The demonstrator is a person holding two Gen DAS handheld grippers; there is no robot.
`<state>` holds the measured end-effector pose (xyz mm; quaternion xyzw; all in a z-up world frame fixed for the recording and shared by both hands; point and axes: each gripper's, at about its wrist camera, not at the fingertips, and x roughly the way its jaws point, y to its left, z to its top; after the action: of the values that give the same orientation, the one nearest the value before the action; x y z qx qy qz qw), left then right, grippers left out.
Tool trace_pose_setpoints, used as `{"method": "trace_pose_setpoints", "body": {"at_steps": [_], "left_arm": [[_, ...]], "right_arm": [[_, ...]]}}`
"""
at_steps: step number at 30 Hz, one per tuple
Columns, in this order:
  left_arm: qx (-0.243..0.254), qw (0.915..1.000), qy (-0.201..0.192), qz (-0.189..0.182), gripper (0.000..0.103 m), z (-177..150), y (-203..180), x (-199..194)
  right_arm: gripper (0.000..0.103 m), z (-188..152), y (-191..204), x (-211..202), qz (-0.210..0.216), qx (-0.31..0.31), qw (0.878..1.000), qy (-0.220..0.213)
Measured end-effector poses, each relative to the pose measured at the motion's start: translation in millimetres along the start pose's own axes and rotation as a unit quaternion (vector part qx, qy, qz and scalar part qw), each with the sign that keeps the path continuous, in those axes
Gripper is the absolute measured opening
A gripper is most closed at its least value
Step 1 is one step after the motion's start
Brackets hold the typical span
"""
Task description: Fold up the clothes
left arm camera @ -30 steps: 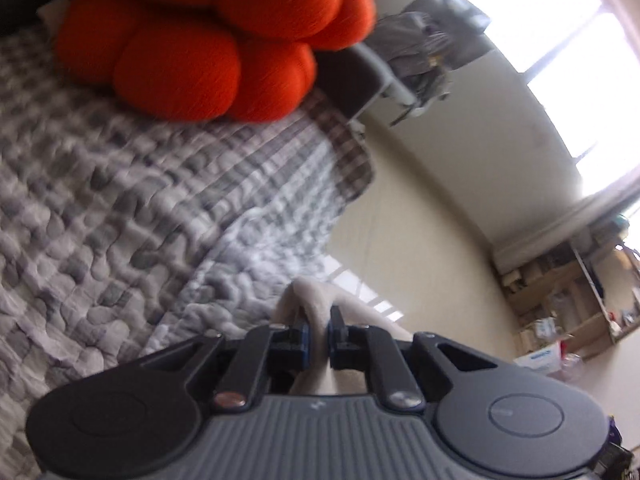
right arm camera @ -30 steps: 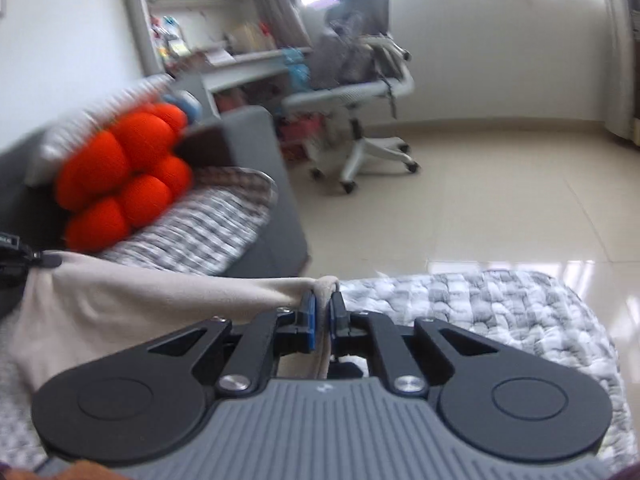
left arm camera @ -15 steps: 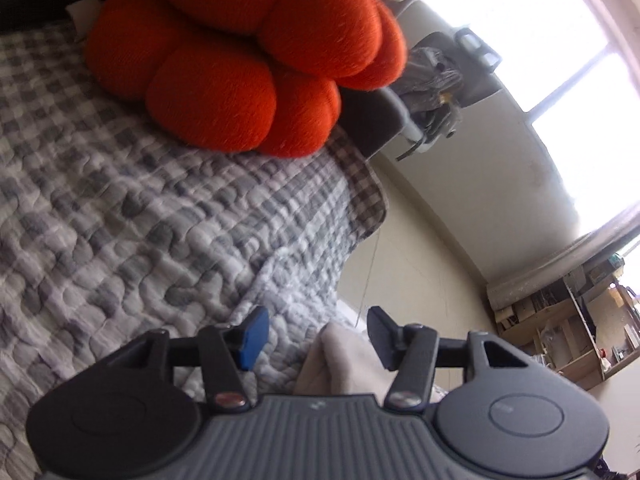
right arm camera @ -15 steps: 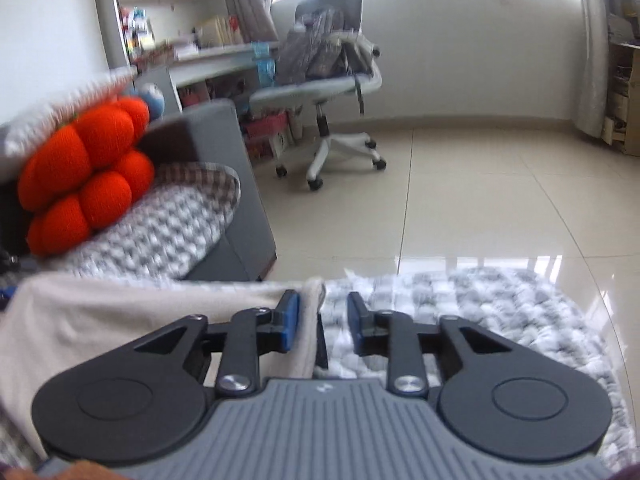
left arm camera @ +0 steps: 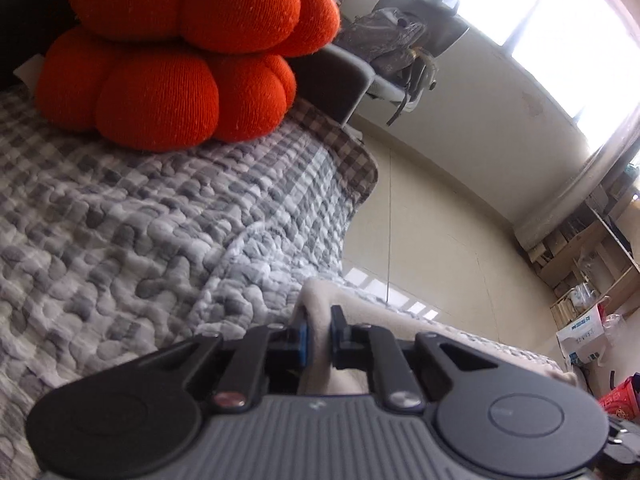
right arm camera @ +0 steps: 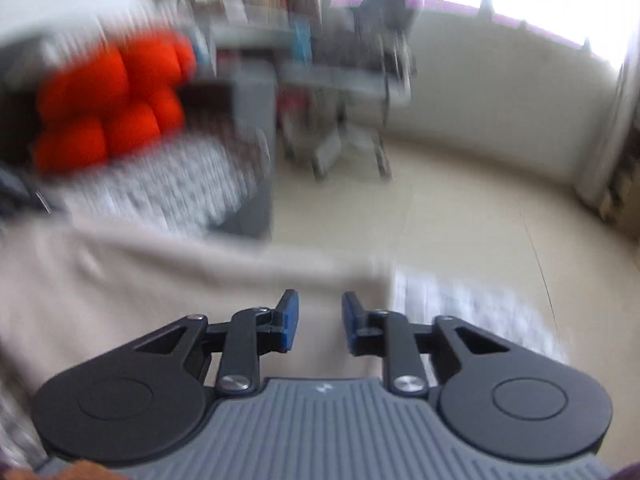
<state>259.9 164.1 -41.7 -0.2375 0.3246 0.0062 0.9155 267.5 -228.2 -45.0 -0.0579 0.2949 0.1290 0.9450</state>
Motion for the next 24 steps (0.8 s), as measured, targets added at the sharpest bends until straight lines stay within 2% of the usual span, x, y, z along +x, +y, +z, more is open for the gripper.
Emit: {"method": "trace_pose_setpoints", "body": {"at_steps": [2,3,4,5,6,7,9,12,14,17,19,22,24], "left_arm": [[0.001,1.0000,-0.002,0.001,0.011,1.8,1.1,-5.3],[0.000,1.0000,0.001,0.004,0.017,2.3,2.0,-6.3],[-0.012,0.9999,0.010,0.006,0.026,3.7,6.6,-7.0],[-0.041,0.9991,0.013,0.002,0.050,6.9,15.8,-14.0],[-0.071,0.9974,0.015,-0.002,0.058,10.1,25.2,-21.2],[-0.107,0.9940,-0.004,-0.019,0.059,14.0,36.6,-35.5],[-0.138,0.9892,-0.033,-0.037,0.064,20.1,48.8,-69.0],[-0.155,0.9866,-0.050,-0.004,0.074,11.4,51.9,-115.4],[-0.177,0.9829,-0.049,0.012,0.074,-3.9,56.1,-136.6],[-0.196,0.9787,-0.052,0.032,0.074,-23.2,70.5,-149.5],[-0.204,0.9777,-0.042,0.027,0.074,-23.3,82.4,-146.2],[-0.203,0.9770,-0.048,0.046,0.074,-20.5,95.6,-142.8],[-0.203,0.9763,-0.048,0.056,0.074,-18.4,104.5,-138.5]], "right_arm": [[0.022,-3.1,5.7,10.1,-0.010,-0.011,1.000,0.021],[0.022,-0.7,9.6,9.7,-0.018,-0.023,0.999,0.024],[0.022,0.8,13.4,8.4,-0.025,-0.031,0.999,0.024],[0.023,0.1,15.8,6.5,-0.030,-0.032,0.999,0.019],[0.026,-0.9,17.9,4.4,-0.033,-0.033,0.999,0.013],[0.028,-2.0,20.0,2.3,-0.037,-0.034,0.999,0.008],[0.032,2.4,27.7,-6.0,-0.026,-0.023,0.999,-0.006],[0.033,9.5,39.7,-19.0,-0.007,-0.004,1.000,-0.027],[0.033,14.1,68.3,-24.5,0.024,0.001,0.999,-0.034],[0.034,21.8,118.2,-26.2,0.079,-0.011,0.996,-0.033],[0.037,30.1,154.7,-23.2,0.110,-0.029,0.993,-0.029],[0.048,48.1,210.4,-14.6,0.131,-0.065,0.989,-0.025],[0.062,56.2,243.4,-3.6,0.144,-0.090,0.985,-0.009]]}}
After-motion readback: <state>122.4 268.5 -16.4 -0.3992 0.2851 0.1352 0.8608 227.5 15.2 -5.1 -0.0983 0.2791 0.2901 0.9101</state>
